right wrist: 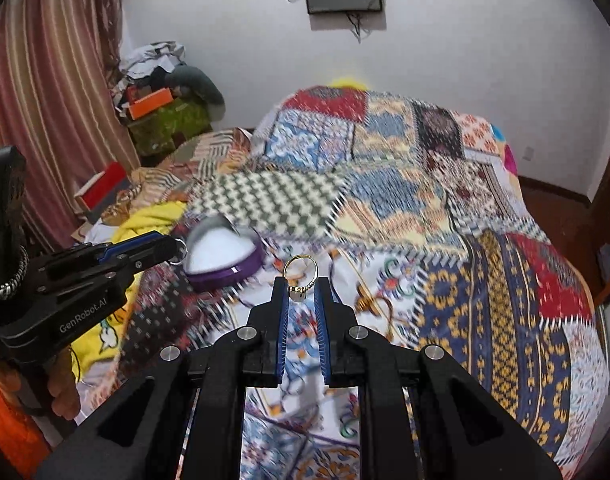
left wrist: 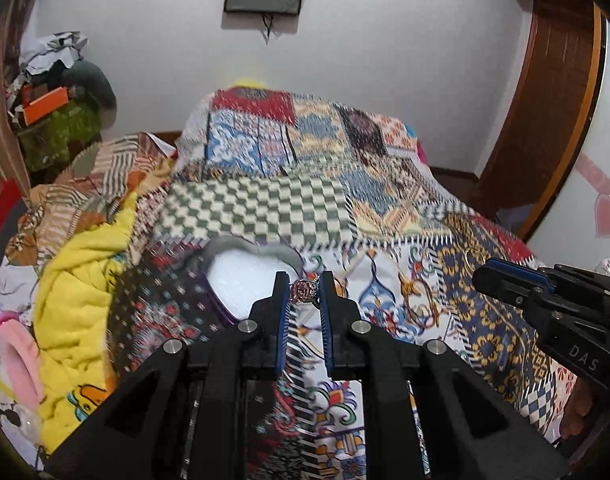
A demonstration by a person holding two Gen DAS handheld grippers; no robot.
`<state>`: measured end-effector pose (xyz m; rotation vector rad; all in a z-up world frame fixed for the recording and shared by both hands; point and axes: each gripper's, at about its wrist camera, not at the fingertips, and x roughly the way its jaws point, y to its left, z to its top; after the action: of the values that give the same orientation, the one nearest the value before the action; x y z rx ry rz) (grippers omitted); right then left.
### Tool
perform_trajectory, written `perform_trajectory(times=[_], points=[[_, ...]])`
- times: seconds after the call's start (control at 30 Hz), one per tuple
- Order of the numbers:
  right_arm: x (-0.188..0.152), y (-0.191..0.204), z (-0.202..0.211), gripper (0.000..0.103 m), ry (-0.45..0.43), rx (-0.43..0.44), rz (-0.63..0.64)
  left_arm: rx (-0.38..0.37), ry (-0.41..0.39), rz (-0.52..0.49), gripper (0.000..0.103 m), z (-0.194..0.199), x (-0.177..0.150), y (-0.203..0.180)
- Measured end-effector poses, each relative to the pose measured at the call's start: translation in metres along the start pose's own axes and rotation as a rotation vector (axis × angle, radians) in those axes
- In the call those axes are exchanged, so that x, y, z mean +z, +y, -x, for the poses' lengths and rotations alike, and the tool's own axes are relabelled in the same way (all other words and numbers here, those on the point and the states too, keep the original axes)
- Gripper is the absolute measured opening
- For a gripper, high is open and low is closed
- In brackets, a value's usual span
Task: Organize jewelry
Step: 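Grasp a silver ring with the left tool while the right tool grasps a gold ring, then lower both rings into the heart tin and open both tools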
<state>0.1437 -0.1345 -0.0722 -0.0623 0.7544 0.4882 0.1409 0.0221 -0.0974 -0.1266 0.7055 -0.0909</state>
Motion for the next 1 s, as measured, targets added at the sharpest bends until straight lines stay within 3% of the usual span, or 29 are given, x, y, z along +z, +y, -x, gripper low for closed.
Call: perform_trajectory(times=[0.2, 0.5, 1.0], points=[[0.017, 0.019, -0.002, 0.012, -0.045, 0.018, 0.035, 0.019, -0.045, 0.043, 0.013, 0.007, 0.013, 0.021], [0.036, 0.039, -0.033, 0.012, -0.04, 0.067, 0.074, 0.062, -0.08, 0.065, 0.013, 0.002, 0.026, 0.047], [0.04, 0.048, -0.104, 0.012, 0.095, 0.149, 0.076, 0.039, 0.03, 0.066, 0.013, -0.063, 0.021, 0.067]])
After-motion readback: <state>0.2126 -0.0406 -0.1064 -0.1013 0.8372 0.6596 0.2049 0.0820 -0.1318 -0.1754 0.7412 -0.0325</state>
